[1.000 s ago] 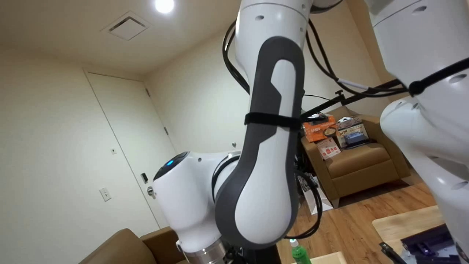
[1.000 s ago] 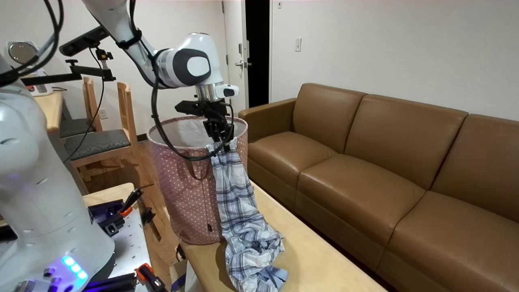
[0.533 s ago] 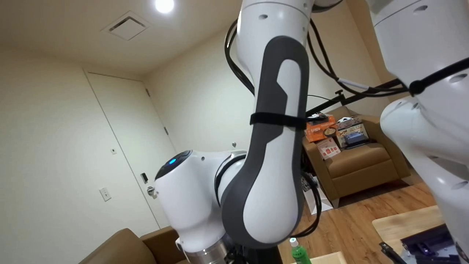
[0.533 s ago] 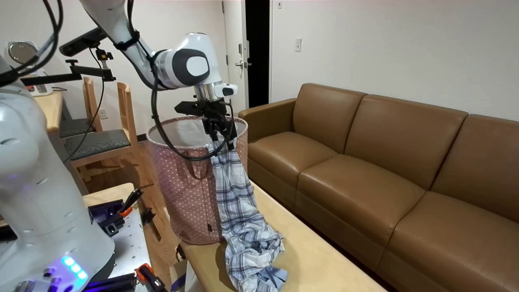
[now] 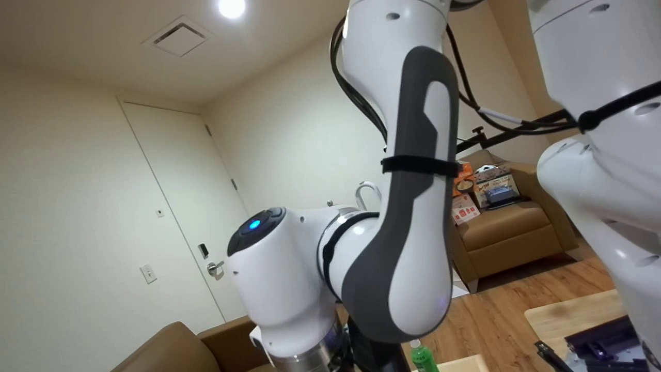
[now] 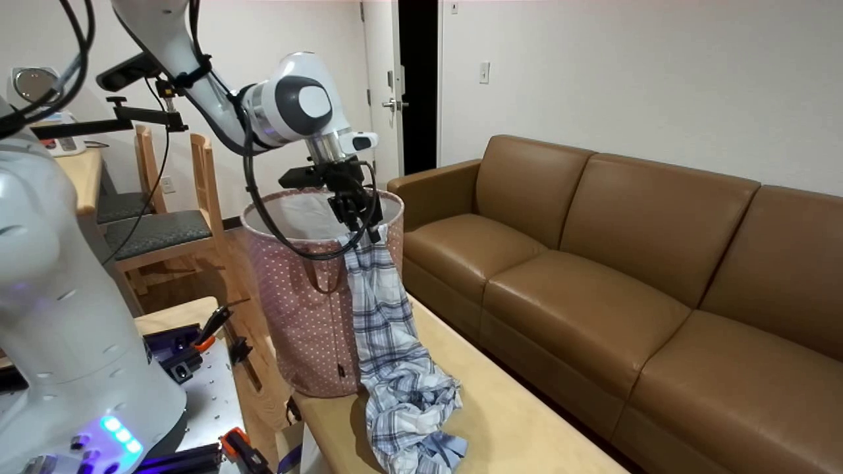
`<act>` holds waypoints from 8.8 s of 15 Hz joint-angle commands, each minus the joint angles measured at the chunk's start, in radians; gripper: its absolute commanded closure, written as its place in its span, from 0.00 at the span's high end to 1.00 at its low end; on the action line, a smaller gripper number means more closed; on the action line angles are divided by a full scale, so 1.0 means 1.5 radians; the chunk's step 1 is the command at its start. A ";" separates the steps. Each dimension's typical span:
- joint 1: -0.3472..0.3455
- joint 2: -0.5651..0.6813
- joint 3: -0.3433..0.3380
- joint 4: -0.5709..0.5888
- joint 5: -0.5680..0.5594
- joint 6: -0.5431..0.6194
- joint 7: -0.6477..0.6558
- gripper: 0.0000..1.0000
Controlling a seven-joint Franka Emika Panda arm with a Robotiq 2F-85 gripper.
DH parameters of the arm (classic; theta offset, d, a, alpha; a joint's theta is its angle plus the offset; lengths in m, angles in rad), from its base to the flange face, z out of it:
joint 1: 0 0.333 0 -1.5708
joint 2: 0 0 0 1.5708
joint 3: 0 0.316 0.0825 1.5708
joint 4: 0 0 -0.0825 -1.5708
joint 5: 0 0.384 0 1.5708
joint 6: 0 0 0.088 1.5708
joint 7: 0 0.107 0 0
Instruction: Remove three things from the carrier bag and put them on the table
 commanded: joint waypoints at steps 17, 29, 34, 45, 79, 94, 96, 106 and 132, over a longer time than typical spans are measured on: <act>0.048 -0.035 0.079 -0.017 -0.403 -0.134 0.312 0.51; 0.134 -0.010 0.126 -0.005 -0.598 -0.205 0.390 1.00; 0.140 0.099 0.122 0.012 -0.601 -0.262 0.308 1.00; 0.153 0.289 0.113 0.108 -0.597 -0.313 0.067 0.67; 0.130 -0.125 0.056 -0.098 -0.577 -0.323 0.495 0.01; -0.080 -0.038 -0.208 -0.091 -0.667 -0.042 0.539 0.01; -0.103 0.039 -0.227 -0.067 -0.686 0.016 0.538 0.29; -0.074 0.107 -0.224 -0.058 -0.672 0.130 0.552 0.91; 0.222 -0.208 -0.096 -0.092 -0.387 -0.057 0.204 1.00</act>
